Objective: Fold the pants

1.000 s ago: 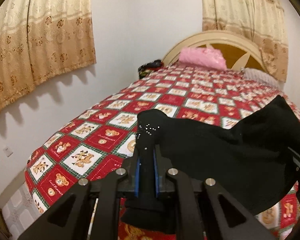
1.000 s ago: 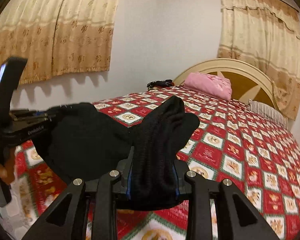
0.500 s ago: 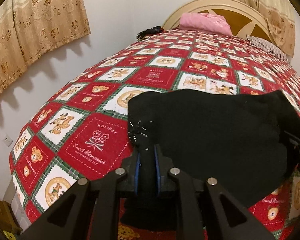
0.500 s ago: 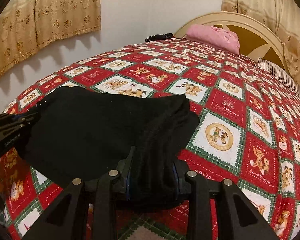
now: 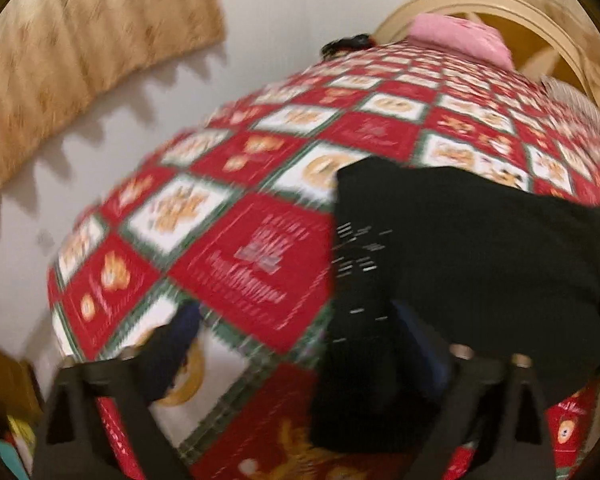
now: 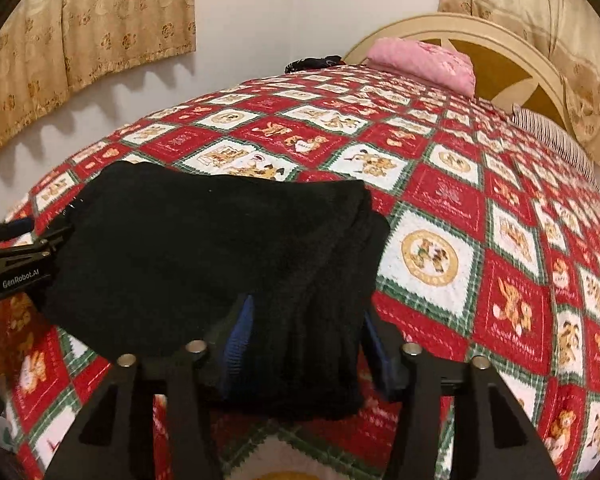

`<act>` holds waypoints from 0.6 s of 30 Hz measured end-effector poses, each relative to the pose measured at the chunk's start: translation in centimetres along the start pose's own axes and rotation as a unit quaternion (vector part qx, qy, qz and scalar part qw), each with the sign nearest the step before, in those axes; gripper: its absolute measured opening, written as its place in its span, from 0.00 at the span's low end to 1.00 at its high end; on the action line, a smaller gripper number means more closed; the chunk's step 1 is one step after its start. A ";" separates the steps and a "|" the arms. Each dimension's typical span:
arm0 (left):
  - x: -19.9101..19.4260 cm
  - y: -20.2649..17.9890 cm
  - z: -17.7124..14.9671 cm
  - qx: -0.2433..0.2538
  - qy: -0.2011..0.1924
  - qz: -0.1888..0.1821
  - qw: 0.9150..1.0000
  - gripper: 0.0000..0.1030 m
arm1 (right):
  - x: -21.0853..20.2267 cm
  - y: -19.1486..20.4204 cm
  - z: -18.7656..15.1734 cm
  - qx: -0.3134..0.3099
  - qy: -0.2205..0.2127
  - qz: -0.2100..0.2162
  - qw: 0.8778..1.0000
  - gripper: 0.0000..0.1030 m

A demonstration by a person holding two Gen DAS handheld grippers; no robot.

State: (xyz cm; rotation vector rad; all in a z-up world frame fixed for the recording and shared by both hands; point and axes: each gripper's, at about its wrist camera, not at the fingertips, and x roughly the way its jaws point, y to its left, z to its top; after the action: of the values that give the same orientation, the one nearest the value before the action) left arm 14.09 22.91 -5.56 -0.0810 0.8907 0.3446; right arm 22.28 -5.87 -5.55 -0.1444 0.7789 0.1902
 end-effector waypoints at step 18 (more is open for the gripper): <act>-3.7 3.5 -2.3 -0.034 -0.012 -0.003 0.999 1.00 | -5.5 3.0 -0.7 -0.019 -0.093 0.004 0.995 0.29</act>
State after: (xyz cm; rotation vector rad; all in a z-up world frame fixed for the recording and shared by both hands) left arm 9.16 24.75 -3.90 -0.1414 0.8545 0.3687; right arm 17.35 -3.74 -2.32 -0.1575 0.5913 0.2234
